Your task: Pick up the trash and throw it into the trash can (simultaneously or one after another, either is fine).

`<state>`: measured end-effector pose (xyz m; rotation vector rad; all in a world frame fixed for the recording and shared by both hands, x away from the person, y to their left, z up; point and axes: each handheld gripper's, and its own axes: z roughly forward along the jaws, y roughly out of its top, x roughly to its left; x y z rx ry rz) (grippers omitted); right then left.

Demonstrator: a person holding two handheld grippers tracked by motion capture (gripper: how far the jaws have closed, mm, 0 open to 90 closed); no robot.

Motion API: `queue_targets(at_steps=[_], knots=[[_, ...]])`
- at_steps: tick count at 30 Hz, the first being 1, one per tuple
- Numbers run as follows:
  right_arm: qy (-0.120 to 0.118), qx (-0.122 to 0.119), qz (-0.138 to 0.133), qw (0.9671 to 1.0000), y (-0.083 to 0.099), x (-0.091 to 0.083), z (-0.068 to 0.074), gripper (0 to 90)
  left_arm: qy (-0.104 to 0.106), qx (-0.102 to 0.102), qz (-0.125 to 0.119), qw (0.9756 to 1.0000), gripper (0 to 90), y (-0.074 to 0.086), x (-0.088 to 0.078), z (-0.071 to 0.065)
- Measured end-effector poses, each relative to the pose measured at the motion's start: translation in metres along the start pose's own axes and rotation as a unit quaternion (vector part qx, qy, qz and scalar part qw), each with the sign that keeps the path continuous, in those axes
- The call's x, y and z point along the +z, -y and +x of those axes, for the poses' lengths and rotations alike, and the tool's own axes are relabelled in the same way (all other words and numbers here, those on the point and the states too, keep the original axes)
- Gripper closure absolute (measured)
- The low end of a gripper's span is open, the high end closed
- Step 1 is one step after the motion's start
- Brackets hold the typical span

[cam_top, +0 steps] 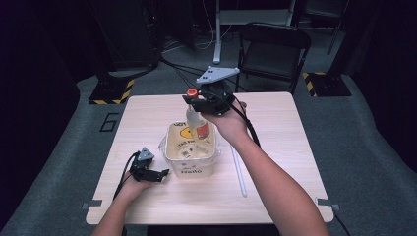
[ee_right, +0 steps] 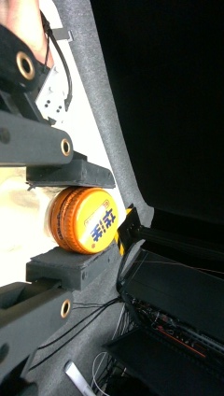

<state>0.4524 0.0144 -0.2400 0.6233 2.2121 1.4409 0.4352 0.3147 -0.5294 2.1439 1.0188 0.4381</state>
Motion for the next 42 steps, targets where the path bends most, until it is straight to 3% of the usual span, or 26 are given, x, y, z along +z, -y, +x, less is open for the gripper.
queue_targets(at_steps=[11, 18, 42], knots=[[0.0, -0.005, 0.012, 0.9999, 0.011, 0.013, 0.001, 61.8, 0.001, 0.002, 0.0, 1.0, 5.8, 0.0, 0.0, 0.0], [-0.002, 0.006, 0.018, 0.9998, 0.021, 0.019, 0.002, 61.8, 0.001, 0.002, 0.0, 1.0, 5.8, 0.0, 0.0, 0.0], [0.008, 0.01, 0.039, 0.9992, 0.048, 0.042, 0.0, 61.8, 0.001, 0.001, 0.0, 1.0, 5.8, 0.0, 0.0, 0.0]])
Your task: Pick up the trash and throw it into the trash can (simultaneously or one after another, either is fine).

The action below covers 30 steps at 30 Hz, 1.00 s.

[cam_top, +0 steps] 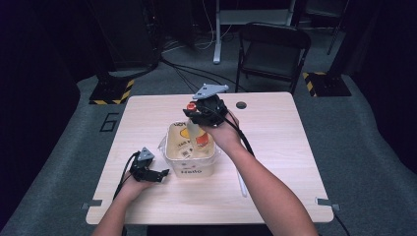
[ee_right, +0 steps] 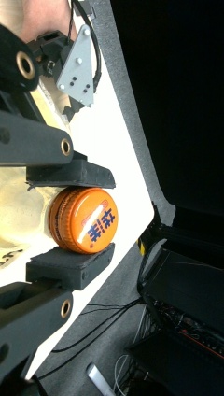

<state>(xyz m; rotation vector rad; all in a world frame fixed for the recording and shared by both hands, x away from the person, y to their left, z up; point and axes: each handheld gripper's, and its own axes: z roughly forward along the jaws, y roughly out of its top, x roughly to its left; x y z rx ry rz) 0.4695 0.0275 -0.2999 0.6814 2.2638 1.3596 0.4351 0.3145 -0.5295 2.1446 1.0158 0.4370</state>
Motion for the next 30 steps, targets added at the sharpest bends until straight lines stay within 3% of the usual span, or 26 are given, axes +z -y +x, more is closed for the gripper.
queue_targets(at_steps=[13, 30], knots=[[0.0, 0.01, 0.018, 0.9998, 0.02, 0.016, -0.003, 61.8, 0.001, 0.0, 0.002, 1.0, 5.8, 0.0, 0.0, 0.0], [0.019, 0.017, 0.031, 0.9992, 0.042, 0.028, -0.013, 61.7, 0.002, 0.0, 0.002, 1.0, 5.8, 0.0, 0.0, 0.0]])
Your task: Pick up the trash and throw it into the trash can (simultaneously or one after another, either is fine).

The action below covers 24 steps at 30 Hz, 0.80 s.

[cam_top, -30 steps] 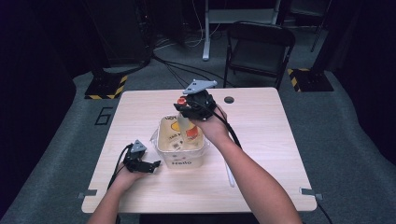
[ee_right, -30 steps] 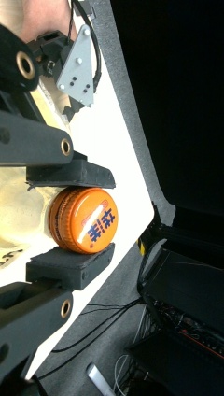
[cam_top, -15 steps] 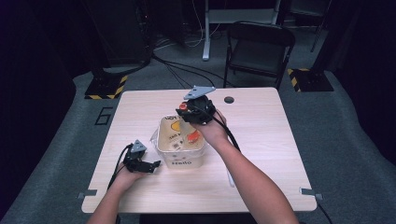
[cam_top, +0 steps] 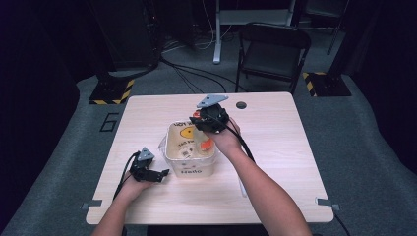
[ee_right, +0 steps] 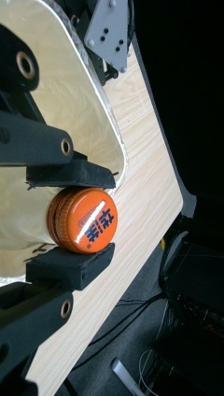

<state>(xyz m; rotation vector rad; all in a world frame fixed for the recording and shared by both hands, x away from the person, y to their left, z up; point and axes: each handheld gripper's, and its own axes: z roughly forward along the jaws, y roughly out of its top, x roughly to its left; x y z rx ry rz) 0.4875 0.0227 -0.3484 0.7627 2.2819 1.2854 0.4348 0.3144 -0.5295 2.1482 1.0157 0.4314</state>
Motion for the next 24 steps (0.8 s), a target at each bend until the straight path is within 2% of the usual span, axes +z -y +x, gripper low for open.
queue_targets(at_steps=[10, 15, 21, 24], knots=[[0.004, 0.0, 0.004, 1.0, 0.01, 0.006, -0.003, 61.6, 0.001, -0.001, 0.0, 1.0, 5.8, 0.0, 0.0, 0.0], [0.002, 0.003, -0.003, 1.0, 0.014, 0.008, -0.003, 61.6, 0.001, -0.001, 0.0, 1.0, 5.8, 0.0, 0.0, 0.0], [0.007, 0.012, 0.003, 0.9999, 0.015, 0.006, -0.006, 60.0, 0.001, -0.001, 0.0, 1.0, 5.8, 0.0, 0.0, 0.0], [0.005, 0.024, 0.01, 0.9997, 0.015, 0.007, -0.008, 55.9, 0.001, -0.001, 0.0, 1.0, 5.8, 0.0, 0.0, 0.0]])
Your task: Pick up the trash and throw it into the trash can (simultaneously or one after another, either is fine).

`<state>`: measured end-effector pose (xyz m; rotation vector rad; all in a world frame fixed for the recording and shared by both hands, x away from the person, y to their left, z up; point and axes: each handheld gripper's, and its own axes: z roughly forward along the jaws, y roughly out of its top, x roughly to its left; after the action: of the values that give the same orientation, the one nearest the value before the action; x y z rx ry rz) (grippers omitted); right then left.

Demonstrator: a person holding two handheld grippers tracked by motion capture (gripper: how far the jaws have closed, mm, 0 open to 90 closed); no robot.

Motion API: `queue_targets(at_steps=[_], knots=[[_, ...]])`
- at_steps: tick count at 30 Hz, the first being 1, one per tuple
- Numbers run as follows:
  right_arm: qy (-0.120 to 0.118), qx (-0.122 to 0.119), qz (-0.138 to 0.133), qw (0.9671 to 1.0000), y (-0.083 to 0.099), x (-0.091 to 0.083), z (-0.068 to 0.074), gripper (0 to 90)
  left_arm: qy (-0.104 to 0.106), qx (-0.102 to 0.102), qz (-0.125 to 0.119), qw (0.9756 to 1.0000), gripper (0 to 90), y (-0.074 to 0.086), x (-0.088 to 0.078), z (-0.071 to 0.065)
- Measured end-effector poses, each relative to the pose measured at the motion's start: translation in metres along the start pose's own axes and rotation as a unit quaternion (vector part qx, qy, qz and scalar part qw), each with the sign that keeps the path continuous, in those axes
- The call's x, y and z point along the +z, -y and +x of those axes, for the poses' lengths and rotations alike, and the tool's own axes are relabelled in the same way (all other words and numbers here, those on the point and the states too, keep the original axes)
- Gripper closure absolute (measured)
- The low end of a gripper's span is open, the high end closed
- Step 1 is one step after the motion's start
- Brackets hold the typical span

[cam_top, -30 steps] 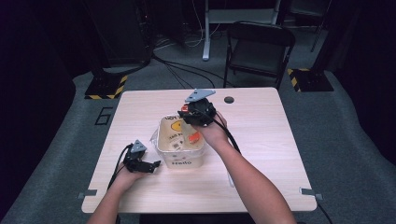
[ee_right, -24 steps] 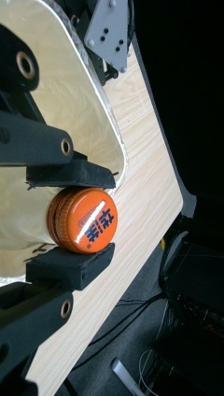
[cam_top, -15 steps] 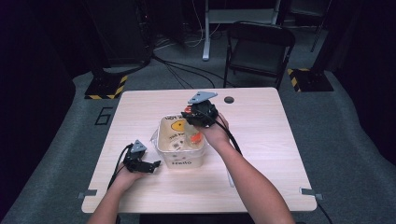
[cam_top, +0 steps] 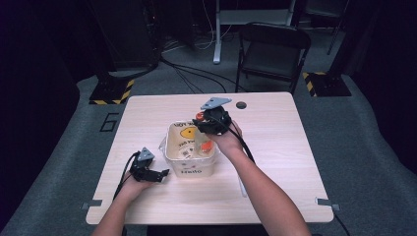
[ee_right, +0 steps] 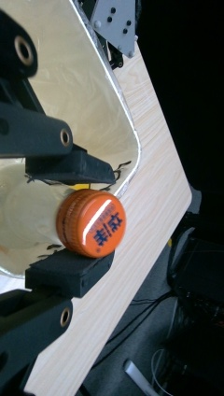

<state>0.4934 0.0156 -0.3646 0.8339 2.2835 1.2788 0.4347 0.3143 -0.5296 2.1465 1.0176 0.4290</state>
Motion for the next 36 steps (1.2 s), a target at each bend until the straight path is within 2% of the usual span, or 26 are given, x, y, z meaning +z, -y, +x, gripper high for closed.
queue_targets(at_steps=[5, 7, 10, 13, 14, 18, 27, 28, 36], knots=[[0.006, 0.007, 0.007, 0.9999, 0.002, -0.002, 0.002, 46.5, 0.0, -0.001, -0.002, 1.0, 5.8, 0.0, 0.0, 0.0], [0.011, -0.001, -0.001, 0.9999, 0.003, -0.009, 0.003, 43.9, 0.0, 0.0, -0.002, 1.0, 5.9, 0.001, 0.0, 0.0], [0.008, 0.001, -0.009, 0.9999, 0.007, -0.019, 0.003, 41.9, 0.0, -0.001, -0.002, 1.0, 5.9, 0.001, 0.0, 0.0], [0.006, 0.008, -0.013, 0.9999, 0.012, -0.029, 0.003, 41.9, 0.0, -0.001, -0.002, 1.0, 5.9, 0.0, 0.0, 0.0], [0.012, -0.002, -0.021, 0.9997, 0.015, -0.034, 0.002, 41.9, 0.001, 0.0, 0.0, 1.0, 5.9, 0.0, 0.0, 0.0], [0.02, -0.009, -0.02, 0.9996, 0.022, -0.044, 0.003, 41.9, -0.002, 0.004, 0.0, 1.0, 5.9, -0.001, 0.001, 0.001], [0.048, -0.01, -0.026, 0.9985, 0.044, -0.065, 0.007, 42.0, 0.001, 0.001, 0.0, 1.0, 5.9, 0.0, 0.0, 0.0], [0.051, -0.015, -0.028, 0.9982, 0.047, -0.066, 0.007, 42.1, 0.001, 0.001, 0.0, 1.0, 5.9, 0.0, 0.0, 0.0], [0.06, 0.002, -0.026, 0.9979, 0.072, -0.075, 0.005, 42.9, 0.001, 0.001, -0.002, 1.0, 5.9, 0.001, -0.001, 0.0]])
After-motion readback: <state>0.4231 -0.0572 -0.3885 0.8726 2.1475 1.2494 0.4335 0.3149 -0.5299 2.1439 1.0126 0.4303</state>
